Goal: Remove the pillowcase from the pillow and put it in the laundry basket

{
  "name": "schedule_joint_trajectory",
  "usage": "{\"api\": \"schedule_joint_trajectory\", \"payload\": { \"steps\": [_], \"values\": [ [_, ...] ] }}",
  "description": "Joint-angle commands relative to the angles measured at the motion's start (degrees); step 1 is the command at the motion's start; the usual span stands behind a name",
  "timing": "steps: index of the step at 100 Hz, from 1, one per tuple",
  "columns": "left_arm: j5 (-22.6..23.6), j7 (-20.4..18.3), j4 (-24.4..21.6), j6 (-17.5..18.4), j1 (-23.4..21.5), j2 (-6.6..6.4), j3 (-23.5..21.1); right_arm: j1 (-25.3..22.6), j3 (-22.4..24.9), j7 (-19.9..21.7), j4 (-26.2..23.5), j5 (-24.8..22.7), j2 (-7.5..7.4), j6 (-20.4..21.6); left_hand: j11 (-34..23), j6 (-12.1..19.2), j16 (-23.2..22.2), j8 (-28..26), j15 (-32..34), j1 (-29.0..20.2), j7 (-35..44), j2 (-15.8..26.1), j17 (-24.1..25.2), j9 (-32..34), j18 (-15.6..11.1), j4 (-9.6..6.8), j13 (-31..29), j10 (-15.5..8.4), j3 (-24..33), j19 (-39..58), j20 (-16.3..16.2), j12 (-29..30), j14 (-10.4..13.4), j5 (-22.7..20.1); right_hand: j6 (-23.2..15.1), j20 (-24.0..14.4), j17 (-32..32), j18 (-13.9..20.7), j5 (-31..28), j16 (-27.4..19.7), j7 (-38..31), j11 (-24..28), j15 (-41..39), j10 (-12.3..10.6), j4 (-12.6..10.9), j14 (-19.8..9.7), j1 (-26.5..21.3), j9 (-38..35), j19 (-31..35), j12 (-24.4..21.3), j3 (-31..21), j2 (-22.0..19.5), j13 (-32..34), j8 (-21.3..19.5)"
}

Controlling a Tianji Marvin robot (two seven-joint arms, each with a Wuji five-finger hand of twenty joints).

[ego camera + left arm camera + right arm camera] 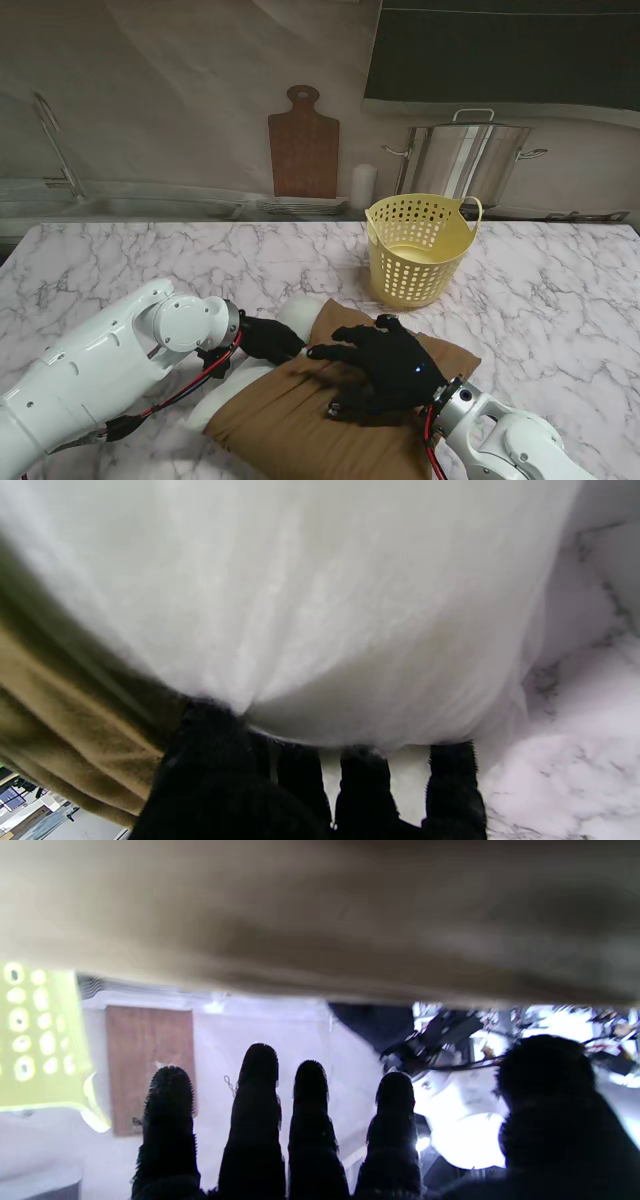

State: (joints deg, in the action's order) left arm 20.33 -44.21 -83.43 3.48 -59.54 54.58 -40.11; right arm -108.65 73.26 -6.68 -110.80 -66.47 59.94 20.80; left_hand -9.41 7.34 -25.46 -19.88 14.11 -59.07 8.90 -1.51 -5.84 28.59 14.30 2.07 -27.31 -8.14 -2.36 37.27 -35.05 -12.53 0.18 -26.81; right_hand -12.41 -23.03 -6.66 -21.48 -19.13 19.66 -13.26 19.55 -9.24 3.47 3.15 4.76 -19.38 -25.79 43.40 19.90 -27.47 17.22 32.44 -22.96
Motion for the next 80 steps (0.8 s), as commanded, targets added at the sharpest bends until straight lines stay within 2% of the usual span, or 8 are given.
{"api": "schedule_joint_trajectory", "payload": {
  "steps": [1, 10, 14, 18, 30, 37, 54, 80],
  "values": [
    [1.5, -1.0, 2.1, -0.8, -1.9, -0.15, 0.4, 0.3, -1.5, 0.2, 0.2, -1.2, -0.48, 0.8, 5.4, -8.7, 1.3, 1.3, -3.9, -3.6, -3.7, 3.2, 0.7, -3.2, -0.1, -0.59, 0.3, 9.7, 0.3, -0.5, -0.3, 1.7, -11.4, 1.1, -4.3, 1.1, 1.6, -0.6, -2.5, -1.6, -2.4, -2.0, 2.3, 1.3, 0.5, 0.8, 0.4, 3.4, -2.8, -1.7, -0.8, 2.2, -3.2, -1.1],
    [2.3, -1.2, 1.7, -0.9, -2.3, -0.27, -0.2, 1.0, -2.3, 4.5, 0.1, -1.6, -1.01, 1.8, 5.5, -8.7, 1.2, 1.3, -3.9, -3.5, -3.7, 3.1, 0.7, -3.2, 0.0, -0.61, 0.3, 9.7, 0.3, -0.5, -0.3, 1.7, -11.4, 1.2, -8.1, 1.4, 1.7, -0.1, -15.5, -3.2, -13.7, -2.2, 3.5, 1.6, 0.4, 0.8, -5.6, 3.8, -4.5, -3.4, 0.3, 3.6, -5.1, -6.5],
    [2.7, -1.4, 1.5, -0.8, -2.3, -0.34, -0.3, 1.0, -2.1, 7.3, -0.3, -1.6, -1.27, 2.1, 5.5, -8.7, 1.2, 1.3, -3.9, -3.5, -3.7, 3.0, 0.7, -3.3, 0.0, -0.61, 0.3, 9.7, 0.3, -0.5, -0.3, 1.7, -11.3, 1.2, -10.7, 2.0, 1.5, 0.0, -20.0, -4.1, -25.9, -1.6, 3.4, 1.2, 1.9, 0.8, -10.0, 2.1, -5.2, -4.1, 4.4, 5.4, -5.4, -2.8],
    [3.1, -1.5, 1.3, -0.8, -2.4, -0.4, -0.5, 1.1, -2.0, 8.7, -0.1, -1.3, -1.38, 2.1, 5.5, -8.7, 1.2, 1.3, -3.9, -3.5, -3.7, 3.0, 0.6, -3.3, -0.1, -0.64, 0.3, 9.7, 0.4, -0.5, -0.3, 1.7, -11.4, 1.2, -12.9, 2.6, 1.5, -0.2, -27.2, -4.0, -35.9, 0.7, 2.8, -0.2, 2.3, 0.5, -11.5, -3.1, -5.7, -2.7, 6.1, 6.5, -3.8, -2.8],
    [4.1, -1.8, 0.9, -0.6, -3.0, -0.53, -1.6, 0.2, -0.7, 9.7, 0.6, 0.0, -1.31, 1.1, 5.5, -8.7, 1.2, 1.3, -3.9, -3.5, -3.7, 2.6, 0.6, -3.3, -0.1, -0.69, 0.2, 9.6, 0.4, -0.5, -0.4, 1.7, -11.2, 1.2, -9.2, 3.6, 0.3, -1.4, -43.6, 0.0, -40.7, 5.5, -1.9, -3.9, 1.8, -0.8, -7.9, -14.0, -5.2, 4.4, 1.4, 7.3, 3.8, -9.5],
    [4.6, -2.2, 0.8, -0.7, -3.3, -0.64, -2.3, -1.2, 1.0, 9.2, 0.6, -0.3, -1.2, 0.7, 5.5, -8.7, 1.2, 1.3, -3.9, -3.6, -3.7, 2.5, 0.6, -3.3, -0.1, -0.7, 0.2, 9.5, 0.4, -0.5, -0.4, 1.7, -11.2, 1.2, -4.8, 4.1, -0.9, -2.0, -51.4, 4.3, -42.8, 8.9, -6.0, -6.0, 0.4, -2.2, -5.4, -22.0, -4.6, 9.5, -6.4, 9.7, 9.8, -17.8],
    [6.3, -3.2, 0.6, -0.3, -4.3, -0.95, -4.0, -4.5, 5.1, 11.3, -1.2, -0.9, -1.12, -0.2, 5.5, -8.7, 1.2, 1.4, -4.0, -3.6, -3.8, 2.2, 0.6, -3.4, -0.1, -0.76, 0.3, 9.5, 0.5, -0.5, -0.4, 1.7, -11.2, 1.3, 1.4, 4.0, -2.6, -2.4, -55.7, 9.5, -47.2, 12.6, -11.5, -7.4, 0.3, -4.3, -3.6, -29.4, -2.8, 15.0, -16.9, 14.3, 15.5, -22.3],
    [7.8, -4.3, 0.9, 0.0, -5.5, -1.26, -6.0, -6.9, 8.4, 16.7, -2.7, -3.0, -1.31, -2.8, 5.5, -8.6, 1.3, 1.4, -4.0, -3.6, -3.8, 1.7, 0.5, -3.5, -0.1, -0.83, 0.2, 9.5, 0.5, -0.5, -0.4, 1.7, -11.2, 1.3, 1.6, 3.7, -3.0, -2.2, -55.6, 10.6, -47.7, 12.7, -12.8, -6.8, 0.2, -4.5, -3.2, -30.0, -1.8, 16.3, -18.1, 14.2, 15.9, -23.0]
  ]
}}
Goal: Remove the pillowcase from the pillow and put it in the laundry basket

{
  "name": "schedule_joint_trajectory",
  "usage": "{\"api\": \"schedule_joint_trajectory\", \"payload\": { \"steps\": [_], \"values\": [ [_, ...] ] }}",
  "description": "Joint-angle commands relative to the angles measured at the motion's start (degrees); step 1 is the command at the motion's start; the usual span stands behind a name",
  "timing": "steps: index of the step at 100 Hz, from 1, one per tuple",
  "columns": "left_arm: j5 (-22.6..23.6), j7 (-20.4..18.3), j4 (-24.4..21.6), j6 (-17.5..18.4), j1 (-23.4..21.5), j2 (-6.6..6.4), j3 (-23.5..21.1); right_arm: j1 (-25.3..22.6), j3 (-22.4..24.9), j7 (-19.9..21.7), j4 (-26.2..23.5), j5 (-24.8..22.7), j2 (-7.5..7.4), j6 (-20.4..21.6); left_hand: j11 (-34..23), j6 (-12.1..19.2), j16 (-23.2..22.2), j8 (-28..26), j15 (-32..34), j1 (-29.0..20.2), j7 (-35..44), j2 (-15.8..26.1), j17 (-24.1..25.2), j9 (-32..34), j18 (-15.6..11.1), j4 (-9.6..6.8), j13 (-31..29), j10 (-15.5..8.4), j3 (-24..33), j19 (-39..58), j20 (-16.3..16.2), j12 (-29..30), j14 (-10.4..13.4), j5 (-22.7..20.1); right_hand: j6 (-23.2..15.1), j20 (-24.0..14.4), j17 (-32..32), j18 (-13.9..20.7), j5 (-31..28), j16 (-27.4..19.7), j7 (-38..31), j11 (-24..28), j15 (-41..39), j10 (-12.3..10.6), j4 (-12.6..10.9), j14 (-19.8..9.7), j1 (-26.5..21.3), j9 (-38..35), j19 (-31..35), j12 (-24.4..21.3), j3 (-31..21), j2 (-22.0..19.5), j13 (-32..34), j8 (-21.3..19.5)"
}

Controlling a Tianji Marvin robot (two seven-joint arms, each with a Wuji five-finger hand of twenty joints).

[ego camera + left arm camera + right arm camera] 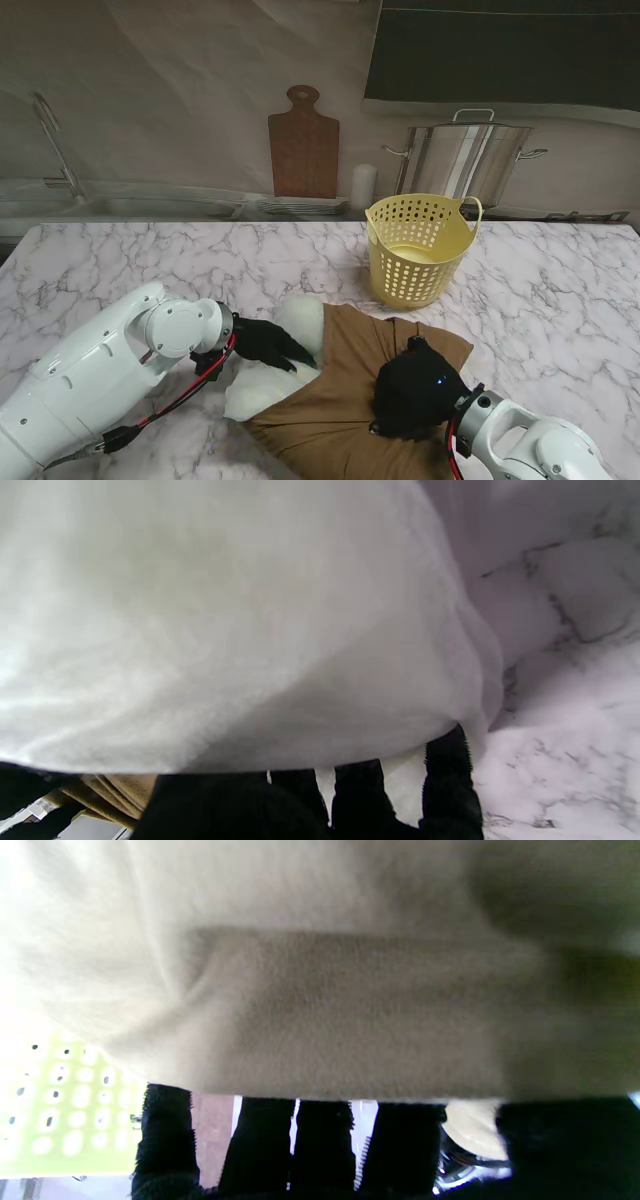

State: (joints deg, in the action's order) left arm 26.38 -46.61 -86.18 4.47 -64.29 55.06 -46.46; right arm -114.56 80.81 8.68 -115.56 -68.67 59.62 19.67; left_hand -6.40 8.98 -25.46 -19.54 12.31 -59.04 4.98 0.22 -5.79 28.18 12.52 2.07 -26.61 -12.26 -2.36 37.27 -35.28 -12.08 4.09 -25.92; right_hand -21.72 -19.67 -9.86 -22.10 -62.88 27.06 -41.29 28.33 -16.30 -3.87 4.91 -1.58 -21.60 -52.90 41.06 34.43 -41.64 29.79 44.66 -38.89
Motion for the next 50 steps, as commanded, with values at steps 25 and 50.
{"api": "schedule_joint_trajectory", "payload": {
  "steps": [25, 50],
  "values": [
    [6.2, 0.3, -0.6, 0.8, -7.0, -1.26, -7.6, 1.9, -1.5, -0.5, 5.5, -0.7, -1.04, -3.1, 1.9, -11.1, 1.0, 0.9, -1.7, -2.8, 0.6, 0.2, 0.1, -1.8, 1.8, -0.8, -1.3, 14.1, 0.3, 0.0, -0.3, 1.1, -15.4, -0.5, 7.8, 0.4, 0.3, -1.6, -6.0, 2.2, -13.4, 1.1, -3.9, 1.5, -0.5, 2.5, -1.7, -1.0, 0.7, 1.0, -1.7, 0.2, 2.8, -6.1],
    [11.3, 4.3, -11.5, 6.7, -17.3, -0.44, -20.6, 7.6, -4.8, 0.1, 8.7, 3.3, -1.11, -2.5, 1.6, -11.8, 0.9, 0.4, -1.3, -2.2, 1.6, 0.4, -0.2, -0.1, 2.2, -0.89, -2.2, 14.9, 0.5, 0.7, -0.2, 0.8, -15.4, -2.4, 6.5, 0.5, 0.2, -1.5, -1.4, 1.6, -14.1, 0.9, -3.0, 1.9, 2.1, 2.7, -3.4, 0.0, 0.6, 0.6, -1.4, 0.6, 2.6, -4.3]
  ]
}}
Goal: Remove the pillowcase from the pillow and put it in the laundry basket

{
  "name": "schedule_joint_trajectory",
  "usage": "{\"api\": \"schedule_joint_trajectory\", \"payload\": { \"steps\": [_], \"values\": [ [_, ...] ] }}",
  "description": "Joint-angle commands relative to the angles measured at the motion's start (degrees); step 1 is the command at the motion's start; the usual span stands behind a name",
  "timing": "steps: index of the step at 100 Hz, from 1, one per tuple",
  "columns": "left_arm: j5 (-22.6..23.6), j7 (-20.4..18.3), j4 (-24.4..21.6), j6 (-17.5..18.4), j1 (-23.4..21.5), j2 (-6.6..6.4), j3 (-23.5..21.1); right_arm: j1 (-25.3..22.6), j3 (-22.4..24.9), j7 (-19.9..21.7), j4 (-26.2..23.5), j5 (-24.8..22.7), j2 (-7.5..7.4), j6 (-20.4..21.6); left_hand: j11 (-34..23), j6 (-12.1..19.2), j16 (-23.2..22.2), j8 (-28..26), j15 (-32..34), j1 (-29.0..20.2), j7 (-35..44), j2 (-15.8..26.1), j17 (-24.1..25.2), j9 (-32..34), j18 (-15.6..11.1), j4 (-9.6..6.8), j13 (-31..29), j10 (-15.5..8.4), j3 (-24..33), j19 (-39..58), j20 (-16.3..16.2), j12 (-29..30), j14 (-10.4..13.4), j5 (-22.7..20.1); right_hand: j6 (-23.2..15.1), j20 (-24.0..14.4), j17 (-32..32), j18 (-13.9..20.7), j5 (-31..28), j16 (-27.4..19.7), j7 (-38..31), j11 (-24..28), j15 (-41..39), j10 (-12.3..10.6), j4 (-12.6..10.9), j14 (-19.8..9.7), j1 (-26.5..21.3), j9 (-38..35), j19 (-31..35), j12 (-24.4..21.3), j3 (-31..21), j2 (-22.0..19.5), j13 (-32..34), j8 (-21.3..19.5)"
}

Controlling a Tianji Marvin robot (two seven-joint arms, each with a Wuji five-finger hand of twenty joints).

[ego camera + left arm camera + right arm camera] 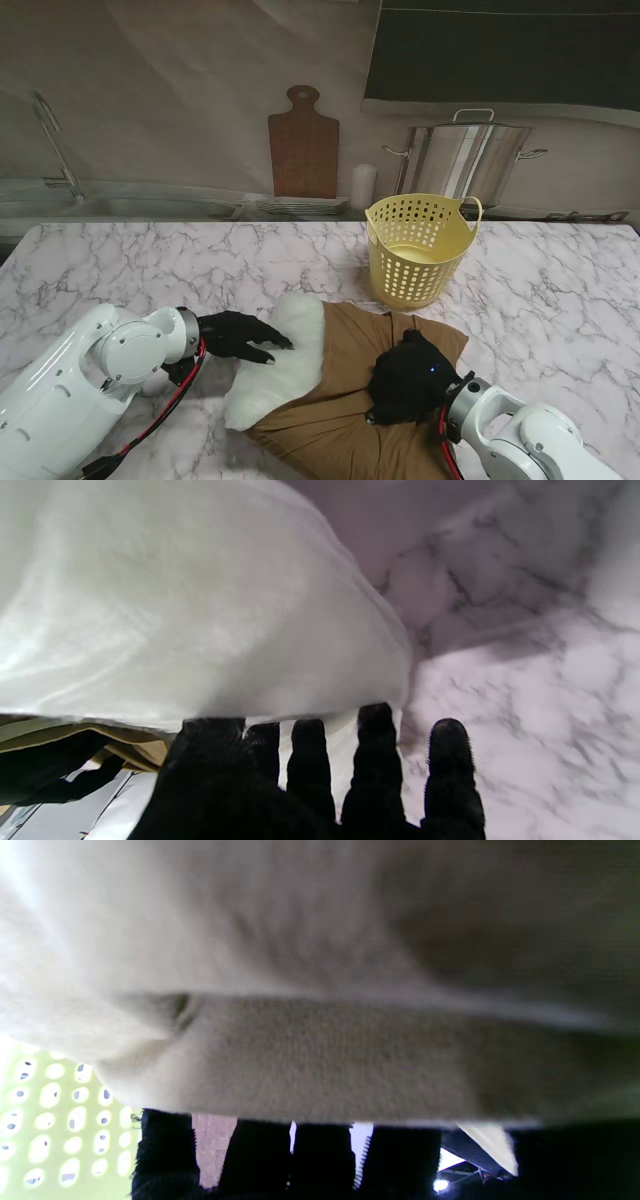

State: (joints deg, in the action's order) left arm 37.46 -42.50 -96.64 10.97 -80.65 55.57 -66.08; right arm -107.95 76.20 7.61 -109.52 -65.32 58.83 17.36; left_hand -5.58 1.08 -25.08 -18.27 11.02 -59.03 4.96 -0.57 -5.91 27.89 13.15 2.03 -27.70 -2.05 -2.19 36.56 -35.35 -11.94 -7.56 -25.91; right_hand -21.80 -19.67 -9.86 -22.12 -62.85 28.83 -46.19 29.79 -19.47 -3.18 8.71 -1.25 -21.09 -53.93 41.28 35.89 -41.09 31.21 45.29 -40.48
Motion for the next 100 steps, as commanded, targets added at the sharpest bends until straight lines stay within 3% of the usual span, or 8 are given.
{"api": "schedule_joint_trajectory", "payload": {
  "steps": [1, 22, 37, 45, 57, 73, 85, 100],
  "values": [
    [0.3, 0.4, -1.4, 0.4, -1.3, -0.91, -1.4, 1.2, -0.3, 1.3, 2.8, 0.1, -0.33, -0.2, 0.8, -3.9, 0.5, -0.9, 0.0, -2.3, 1.7, 1.1, -0.2, 0.2, 1.6, -0.85, -1.2, 4.8, 0.4, 1.4, -0.2, 0.7, -3.7, -2.4, 6.6, 0.5, 0.2, -1.5, -1.4, -0.2, -9.2, -0.6, 0.1, 1.2, -1.7, 2.3, -3.9, 1.0, 0.4, -0.9, -1.9, -0.8, 1.9, -2.7],
    [1.7, 7.1, -7.8, 6.2, -8.5, 0.14, -8.8, 5.0, -2.3, 2.1, 5.6, 2.2, -0.49, 0.9, 0.8, -4.1, 0.2, -2.6, 0.5, -2.9, 2.5, 0.8, -0.6, 1.1, 2.1, -0.69, -2.2, 5.9, 0.4, 2.3, -0.1, 0.5, -3.8, -2.8, 6.0, 0.5, 0.2, -1.4, 0.4, -0.4, -9.3, -0.7, 0.4, 1.3, -1.2, 2.3, -4.3, 1.6, 0.3, -1.0, -1.9, -0.9, 1.8, -2.4],
    [-2.4, 10.5, -9.5, 9.8, -11.4, 0.61, -10.2, 7.0, -3.8, 2.3, 7.4, 3.2, -0.55, 0.9, 1.0, -4.3, 0.0, -2.0, 0.7, -2.6, 1.6, 1.4, -0.8, 1.1, 2.3, -0.76, -2.5, 7.6, 0.4, 2.9, 0.0, 0.4, -4.3, -2.1, 5.2, 0.4, 0.0, -1.3, 2.1, -0.6, -9.1, -1.0, 0.8, 1.4, -0.7, 2.4, -4.8, 2.0, 0.4, -1.4, -1.6, -1.1, 1.6, -1.9],
    [-6.0, 9.0, -9.5, 10.7, -11.4, 0.21, -9.6, 7.6, -4.2, 1.7, 8.2, 3.4, -0.51, 0.7, 0.9, -4.0, 0.0, -2.0, 0.6, -2.6, 1.6, 1.2, -0.6, 1.8, 2.2, -0.73, -2.6, 7.6, 0.3, 2.9, 0.1, 0.2, -4.5, -2.4, 4.9, 0.4, 0.1, -1.3, 3.2, -0.8, -9.0, -1.3, 1.1, 1.5, -0.4, 2.5, -5.2, 2.3, 0.4, -1.7, -1.5, -1.1, 1.4, -1.6],
    [-9.5, 1.9, -7.9, 9.4, -8.5, -1.2, -6.5, 8.1, -4.5, 1.0, 8.9, 3.5, -0.45, 0.6, 1.4, -3.8, 0.5, -2.2, 0.0, -0.1, 2.0, -0.6, -0.1, 2.0, 2.4, -0.9, -2.0, 7.9, 0.1, 1.8, 1.0, 0.2, -4.5, -3.6, 4.2, 0.4, 0.0, -1.2, 5.1, -1.2, -8.8, -1.8, 1.6, 1.5, -0.1, 2.6, -5.9, 2.9, 0.5, -2.2, -1.3, -0.8, 1.2, -0.9],
    [-10.3, 0.0, -3.3, 7.0, -4.0, -1.56, -1.2, 8.1, -4.6, 0.3, 9.2, 3.4, -0.39, 0.5, 2.0, -4.8, 0.7, -1.8, -0.3, 3.7, 1.6, -5.6, 0.2, 0.7, 2.6, -1.0, -1.3, 8.4, -0.3, 1.0, 1.4, 0.3, -4.7, -2.7, 3.3, 0.3, -0.1, -1.2, 7.8, -1.7, -9.0, -2.2, 2.2, 1.7, 0.2, 2.8, -6.9, 3.5, 0.6, -2.9, -1.3, -0.4, 1.0, -0.3],
    [-9.4, -0.6, -0.5, 4.8, -0.9, -1.58, 2.1, 7.7, -4.3, -0.3, 8.9, 3.1, -0.35, 0.8, 2.2, -5.0, 0.7, -1.3, -0.2, 3.0, 0.7, -8.0, 0.1, 0.0, 2.5, -1.4, -1.1, 8.3, 0.6, 0.9, 1.4, 0.4, -4.5, -1.0, 2.4, 0.3, -0.1, -1.2, 10.5, -2.1, -9.4, -2.5, 2.6, 1.7, 0.4, 2.8, -7.6, 4.0, 0.6, -3.4, -1.3, 0.2, 0.8, 0.1],
    [-10.3, -1.8, 3.3, 2.4, 3.2, -1.67, 6.2, 6.9, -3.9, -0.8, 8.3, 2.4, -0.35, 1.1, 2.4, -4.1, 0.8, -0.2, -0.3, 2.4, -1.1, -10.2, -0.1, -1.4, 1.9, -1.59, -0.8, 6.9, 0.9, 0.9, 1.2, 0.5, -4.1, 2.1, 0.8, 0.4, -0.2, -1.0, 19.8, -3.0, -6.8, -3.7, 3.6, 1.6, -0.4, 2.8, -10.6, 6.3, 0.7, -5.0, -4.8, 1.4, 0.2, 0.1]
  ]
}}
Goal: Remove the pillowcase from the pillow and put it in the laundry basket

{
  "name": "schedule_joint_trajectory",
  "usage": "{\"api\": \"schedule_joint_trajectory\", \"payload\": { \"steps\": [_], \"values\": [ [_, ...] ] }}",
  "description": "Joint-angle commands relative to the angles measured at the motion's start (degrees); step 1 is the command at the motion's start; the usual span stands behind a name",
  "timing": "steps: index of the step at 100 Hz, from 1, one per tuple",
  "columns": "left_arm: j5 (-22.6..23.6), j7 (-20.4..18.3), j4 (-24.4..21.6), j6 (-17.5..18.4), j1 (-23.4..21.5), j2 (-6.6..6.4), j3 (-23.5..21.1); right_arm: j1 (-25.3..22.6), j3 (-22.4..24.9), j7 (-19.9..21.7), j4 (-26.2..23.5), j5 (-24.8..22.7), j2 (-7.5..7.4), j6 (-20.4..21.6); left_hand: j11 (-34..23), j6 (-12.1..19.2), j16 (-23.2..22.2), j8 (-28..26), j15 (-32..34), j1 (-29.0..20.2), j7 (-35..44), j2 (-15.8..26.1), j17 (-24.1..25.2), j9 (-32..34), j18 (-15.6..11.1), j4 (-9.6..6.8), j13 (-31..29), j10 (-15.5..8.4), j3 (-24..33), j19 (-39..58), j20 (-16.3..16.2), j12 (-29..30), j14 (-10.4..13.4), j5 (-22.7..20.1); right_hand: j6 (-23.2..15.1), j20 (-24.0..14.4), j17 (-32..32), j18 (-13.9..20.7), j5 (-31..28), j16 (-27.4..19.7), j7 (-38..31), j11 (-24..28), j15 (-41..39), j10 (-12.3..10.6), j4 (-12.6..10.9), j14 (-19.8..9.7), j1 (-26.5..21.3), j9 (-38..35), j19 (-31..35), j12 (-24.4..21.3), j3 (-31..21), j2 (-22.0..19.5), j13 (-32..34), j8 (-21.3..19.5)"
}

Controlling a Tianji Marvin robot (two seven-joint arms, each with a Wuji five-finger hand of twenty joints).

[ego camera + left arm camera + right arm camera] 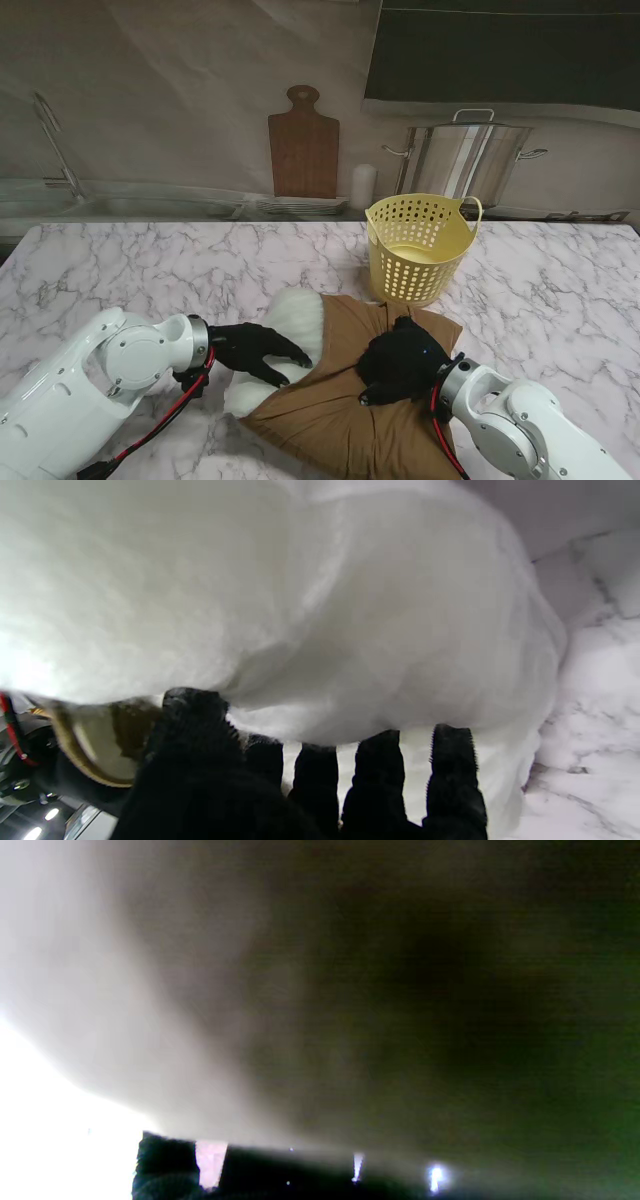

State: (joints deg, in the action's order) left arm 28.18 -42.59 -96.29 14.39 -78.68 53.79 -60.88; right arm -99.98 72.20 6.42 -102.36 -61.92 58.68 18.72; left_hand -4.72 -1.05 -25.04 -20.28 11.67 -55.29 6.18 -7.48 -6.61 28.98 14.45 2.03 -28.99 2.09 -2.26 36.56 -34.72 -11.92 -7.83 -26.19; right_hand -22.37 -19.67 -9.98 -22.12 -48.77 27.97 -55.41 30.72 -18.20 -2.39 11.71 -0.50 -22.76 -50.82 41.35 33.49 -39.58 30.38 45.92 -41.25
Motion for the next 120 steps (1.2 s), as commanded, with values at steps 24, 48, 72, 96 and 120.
{"api": "schedule_joint_trajectory", "payload": {
  "steps": [24, 48, 72, 96, 120],
  "values": [
    [-0.3, -2.5, 8.5, -5.4, 7.5, 0.12, 8.4, -3.5, 1.6, -1.0, -0.7, -2.9, -0.14, 0.2, 1.1, -1.6, 0.6, 3.0, -0.8, -2.8, -3.1, -2.8, 0.5, -2.8, 0.3, -1.79, 0.3, 2.1, 1.5, 1.2, 0.1, 0.5, -3.6, 3.5, 4.7, 0.7, -0.1, -0.5, 14.5, -3.2, 15.8, -5.4, 3.2, 0.3, -6.3, 1.8, -12.9, 5.5, 1.6, -3.7, -18.2, -1.9, -1.2, 10.1],
    [0.9, -1.7, 9.2, -6.4, 7.7, 0.26, 9.2, -5.5, 0.7, -9.3, -2.3, -4.0, 0.56, 0.6, 1.0, -1.7, 0.4, 3.8, -0.6, -3.4, -3.2, -1.2, 0.4, -3.1, 0.1, -1.7, 0.2, 2.1, 1.4, 1.5, -0.1, 0.5, -3.7, 4.3, 14.0, 0.3, 0.6, -0.5, 22.0, -3.4, 32.0, -4.6, 3.5, 1.6, -8.2, 2.6, 1.5, 9.0, 2.7, -6.2, -0.1, -7.9, -2.8, 13.6],
    [1.1, -1.5, 9.1, -6.5, 7.2, 0.29, 9.1, -4.2, -4.0, -12.0, -4.4, -5.6, 0.71, -2.2, 1.0, -2.0, 0.3, 4.0, -0.6, -3.7, -3.1, -0.1, 0.6, -3.2, 0.1, -1.66, 0.3, 2.4, 1.3, 1.6, -0.2, 0.5, -3.9, 4.5, 17.9, -1.2, 4.4, -1.4, 40.4, 2.9, 57.3, 9.6, -3.1, 2.1, -7.8, 2.7, 8.6, 22.3, -0.3, 6.3, 8.0, -9.3, -6.7, 20.6],
    [0.4, -1.7, 10.6, -7.6, 9.4, 0.3, 11.5, 0.0, -7.8, -0.2, -4.6, -6.6, -0.52, -3.0, 1.0, -2.0, 0.3, 4.2, -0.6, -4.1, -2.9, 0.0, 0.6, -3.1, 0.1, -1.68, 0.3, 2.3, 1.2, 1.6, -0.2, 0.5, -3.8, 4.3, 3.7, -0.1, 6.1, -3.4, 24.1, 11.9, 39.5, 19.4, -20.4, 1.3, -8.3, 1.2, 1.7, 24.3, -2.7, 22.0, 9.4, -7.8, -11.0, 12.0],
    [0.2, -2.5, 11.9, -8.8, 11.0, 0.21, 12.9, -3.2, -3.7, -1.3, -3.7, -6.9, -0.55, -1.1, 1.0, -1.9, 0.3, 4.3, -0.7, -4.3, -2.9, 0.0, 0.7, -3.2, 0.0, -1.7, 0.4, 2.0, 1.2, 1.4, -0.1, 0.5, -3.8, 4.4, -0.3, 2.7, 6.5, -2.4, -9.1, 3.7, -0.2, 5.2, -10.5, 4.0, -6.3, 2.5, -8.1, 19.4, -3.6, 7.7, 12.2, -3.1, -12.2, 1.7]
  ]
}}
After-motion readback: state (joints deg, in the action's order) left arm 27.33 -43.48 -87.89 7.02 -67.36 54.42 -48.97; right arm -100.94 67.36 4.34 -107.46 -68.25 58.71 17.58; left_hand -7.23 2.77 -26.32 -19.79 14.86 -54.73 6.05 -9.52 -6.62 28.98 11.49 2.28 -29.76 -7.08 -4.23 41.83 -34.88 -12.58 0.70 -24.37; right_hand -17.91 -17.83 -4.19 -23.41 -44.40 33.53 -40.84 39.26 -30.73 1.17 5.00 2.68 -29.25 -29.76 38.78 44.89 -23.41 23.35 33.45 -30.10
